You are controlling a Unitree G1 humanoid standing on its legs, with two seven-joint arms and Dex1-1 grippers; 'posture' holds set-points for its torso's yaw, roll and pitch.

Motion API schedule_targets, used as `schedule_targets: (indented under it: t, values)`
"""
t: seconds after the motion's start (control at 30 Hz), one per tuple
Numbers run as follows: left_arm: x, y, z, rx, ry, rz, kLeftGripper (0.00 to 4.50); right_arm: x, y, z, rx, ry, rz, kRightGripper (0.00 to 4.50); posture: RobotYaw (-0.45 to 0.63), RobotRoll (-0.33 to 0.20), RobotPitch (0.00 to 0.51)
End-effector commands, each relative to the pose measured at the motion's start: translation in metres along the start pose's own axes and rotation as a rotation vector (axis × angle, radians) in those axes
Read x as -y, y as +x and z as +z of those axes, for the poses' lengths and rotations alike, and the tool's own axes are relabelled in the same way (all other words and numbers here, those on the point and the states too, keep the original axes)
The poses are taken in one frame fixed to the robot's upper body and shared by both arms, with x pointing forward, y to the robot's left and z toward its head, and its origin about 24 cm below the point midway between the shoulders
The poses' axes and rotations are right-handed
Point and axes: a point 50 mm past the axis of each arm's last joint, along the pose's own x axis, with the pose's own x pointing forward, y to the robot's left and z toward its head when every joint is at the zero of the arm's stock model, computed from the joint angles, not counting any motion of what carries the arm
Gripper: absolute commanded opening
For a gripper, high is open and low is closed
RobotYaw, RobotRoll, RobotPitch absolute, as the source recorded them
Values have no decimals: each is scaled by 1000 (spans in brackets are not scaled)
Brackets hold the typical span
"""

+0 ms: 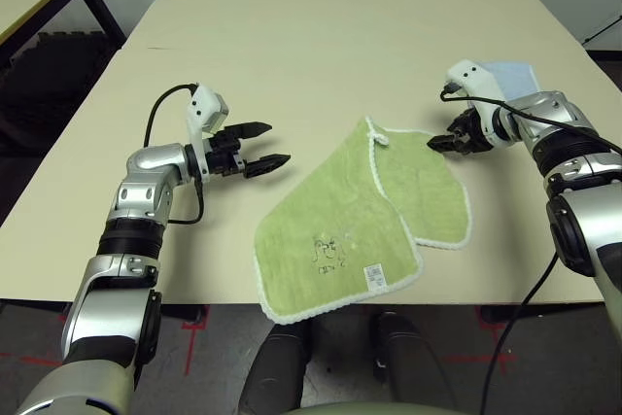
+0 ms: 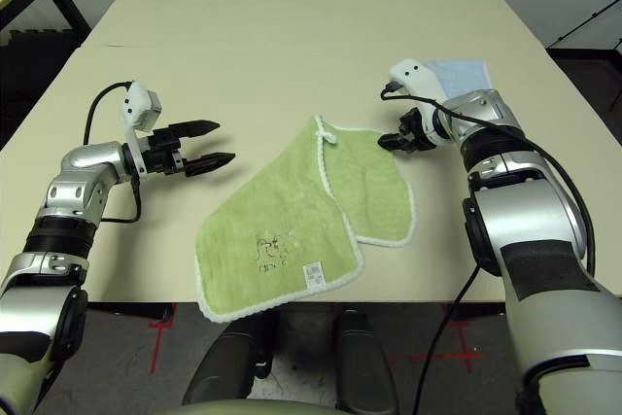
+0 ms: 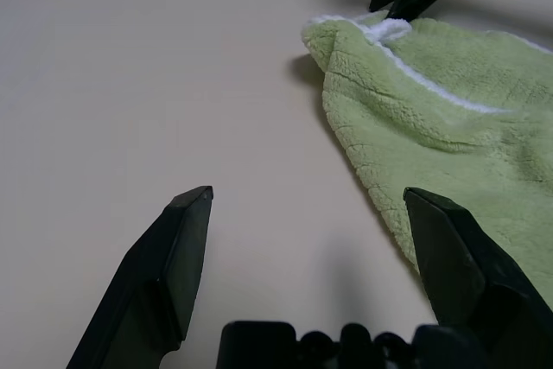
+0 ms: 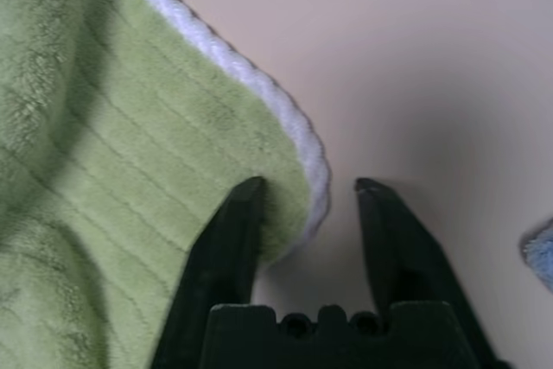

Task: Fold the towel and set it aside.

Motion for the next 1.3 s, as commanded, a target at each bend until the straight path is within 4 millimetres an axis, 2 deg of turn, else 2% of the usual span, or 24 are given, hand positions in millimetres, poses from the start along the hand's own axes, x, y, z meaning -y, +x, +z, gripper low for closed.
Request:
schedule_targets:
  t: [0.03, 0.1, 0.13, 0.2, 0.3, 0.37, 0.5, 0.63, 0.77, 0.87, 0.97, 1.07, 1.13, 1.2, 1.3]
  values:
    - [1, -3, -2, -1, -10, 6, 4500, -8, 11, -10, -27, 38, 50, 1002, 126, 0, 152]
    - [2, -4, -2, -3, -11, 5, 4500, -8, 10, -9, -18, 41, 54, 276, 125, 0, 147]
    - [2, -4, -3, -4, -12, 5, 4500, -8, 9, -8, -8, 46, 56, 70, 125, 0, 146]
    - [2, -4, -4, -5, -17, 6, 4500, -7, 6, 0, 54, 68, 61, 70, 123, 0, 139]
    - [2, -4, -6, -9, -23, 23, 4500, -6, -3, 23, 268, 28, 82, 70, 116, 0, 131]
    - [0, -3, -6, 14, -48, 70, 4500, -6, -12, 41, 478, -19, 55, 70, 95, 0, 125]
    - [2, 3, -6, 70, -86, 148, 4500, -6, -33, 59, 805, -80, -108, 70, 78, 0, 121]
    - [9, 14, -3, 121, -113, 180, 4500, -25, -51, 73, 1025, -189, -182, 70, 71, 0, 116]
    - [9, 25, -1, 139, -96, 210, 4500, -56, -80, 119, 1232, -294, -153, 70, 59, 0, 105]
    - [9, 32, 0, 158, -105, 223, 4500, -67, -97, 151, 1301, -354, -170, 70, 48, 0, 95]
    - [12, 39, 0, 169, -111, 208, 4500, -68, -115, 182, 1363, -391, -247, 70, 51, 0, 92]
    - [15, 43, -1, 154, -93, 178, 4500, -69, -147, 209, 1486, -399, -338, 70, 60, 0, 94]
    - [16, 43, -2, 155, -95, 176, 4500, -67, -161, 216, 1544, -389, -395, 70, 62, 0, 97]
    - [17, 43, -2, 156, -96, 176, 4500, -64, -164, 216, 1560, -379, -428, 70, 63, 0, 99]
    - [18, 43, -3, 151, -98, 175, 4500, -66, -140, 205, 1488, -384, -382, 70, 67, 0, 106]
